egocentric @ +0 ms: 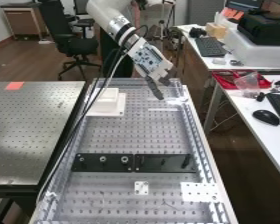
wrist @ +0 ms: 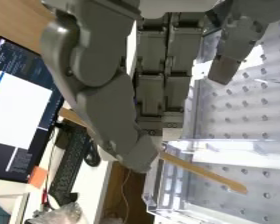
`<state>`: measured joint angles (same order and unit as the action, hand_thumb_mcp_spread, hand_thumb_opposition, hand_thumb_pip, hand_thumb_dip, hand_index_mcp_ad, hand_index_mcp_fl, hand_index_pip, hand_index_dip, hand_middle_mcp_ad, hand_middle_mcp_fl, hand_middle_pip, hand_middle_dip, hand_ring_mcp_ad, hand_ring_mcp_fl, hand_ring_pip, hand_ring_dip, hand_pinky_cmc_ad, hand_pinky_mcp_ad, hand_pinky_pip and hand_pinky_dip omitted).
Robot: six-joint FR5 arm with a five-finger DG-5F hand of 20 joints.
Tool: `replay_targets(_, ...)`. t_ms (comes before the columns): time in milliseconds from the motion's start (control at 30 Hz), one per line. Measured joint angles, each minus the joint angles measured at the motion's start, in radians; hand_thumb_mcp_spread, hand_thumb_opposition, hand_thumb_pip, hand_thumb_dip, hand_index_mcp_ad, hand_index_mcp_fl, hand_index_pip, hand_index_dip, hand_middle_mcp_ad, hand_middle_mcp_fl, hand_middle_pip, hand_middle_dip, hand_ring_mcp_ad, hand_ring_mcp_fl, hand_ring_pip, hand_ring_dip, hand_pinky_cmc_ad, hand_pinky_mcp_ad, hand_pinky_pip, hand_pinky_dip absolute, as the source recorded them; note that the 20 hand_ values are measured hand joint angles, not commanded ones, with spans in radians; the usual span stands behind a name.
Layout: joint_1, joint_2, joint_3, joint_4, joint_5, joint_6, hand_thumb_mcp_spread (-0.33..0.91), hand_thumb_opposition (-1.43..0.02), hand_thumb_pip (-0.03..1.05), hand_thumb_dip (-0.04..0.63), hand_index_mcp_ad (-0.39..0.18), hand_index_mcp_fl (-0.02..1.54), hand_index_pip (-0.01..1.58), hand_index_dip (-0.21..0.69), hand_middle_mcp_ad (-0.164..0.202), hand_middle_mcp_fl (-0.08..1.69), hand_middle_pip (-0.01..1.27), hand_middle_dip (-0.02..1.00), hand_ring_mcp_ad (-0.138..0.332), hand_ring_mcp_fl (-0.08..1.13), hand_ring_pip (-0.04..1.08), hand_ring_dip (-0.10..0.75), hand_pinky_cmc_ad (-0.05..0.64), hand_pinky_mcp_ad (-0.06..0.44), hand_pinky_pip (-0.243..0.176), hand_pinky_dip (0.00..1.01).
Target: Grab the chopstick and place it in the clear container
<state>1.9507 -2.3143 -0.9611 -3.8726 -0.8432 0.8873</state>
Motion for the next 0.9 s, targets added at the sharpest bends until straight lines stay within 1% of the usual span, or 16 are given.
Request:
replay_targets(100, 0.000, -0.008, 0.002, -0.007, -0.012, 0.012, 0.67, -1.12, 0.64, 0.284, -0.147, 0.95, 1.04, 0.000, 0.033, 0.99, 0.63, 0.54, -0.051, 0.90, 0.07, 0.534, 0.426, 0.312, -0.012, 0.32)
replay_targets(133, 0.000, -0.010, 0.002, -0.010, -0.014, 0.013, 0.67, -1.12, 0.64, 0.284, -0.147, 0.95, 1.04, 0.012, 0.033, 0.99, 0.63, 0.54, -0.051, 0.90, 0.07, 0.534, 0.429, 0.312, -0.012, 0.32)
replay_targets(300, -0.008, -0.028, 0.020, -0.055, -0.033, 0.018, 0.67, -1.12, 0.64, 0.284, -0.147, 0.95, 1.04, 0.016, 0.033, 1.00, 0.63, 0.53, -0.051, 0.90, 0.07, 0.534, 0.429, 0.312, -0.012, 0.32)
replay_targets(367, -0.012, -0.034, 0.026, -0.073, -0.039, 0.018, 0.67, -1.12, 0.64, 0.284, -0.147, 0.95, 1.04, 0.016, 0.033, 1.00, 0.63, 0.53, -0.049, 0.90, 0.07, 0.534, 0.429, 0.312, -0.010, 0.34)
replay_targets(500, -0.017, -0.044, 0.035, -0.101, -0.051, 0.005, 0.67, -1.12, 0.65, 0.283, -0.143, 0.95, 1.04, 0.017, 0.033, 1.00, 0.63, 0.53, -0.045, 0.90, 0.07, 0.534, 0.429, 0.314, -0.010, 0.34)
replay_targets(733, -0.019, -0.055, 0.046, -0.122, -0.062, -0.015, 0.66, -1.13, 0.65, 0.284, -0.147, 0.96, 1.04, 0.017, 0.033, 1.00, 0.63, 0.53, -0.045, 0.90, 0.07, 0.534, 0.429, 0.312, -0.014, 0.35)
replay_targets(833, -0.020, -0.067, 0.062, -0.142, -0.073, -0.033, 0.66, -1.13, 0.65, 0.284, -0.147, 0.96, 1.04, 0.017, 0.033, 1.00, 0.63, 0.53, -0.045, 0.90, 0.07, 0.534, 0.429, 0.312, -0.014, 0.35)
replay_targets(900, -0.020, -0.076, 0.073, -0.155, -0.078, -0.050, 0.66, -1.13, 0.65, 0.284, -0.147, 0.96, 1.04, 0.017, 0.033, 1.00, 0.63, 0.53, -0.042, 0.90, 0.07, 0.531, 0.429, 0.312, -0.024, 0.37)
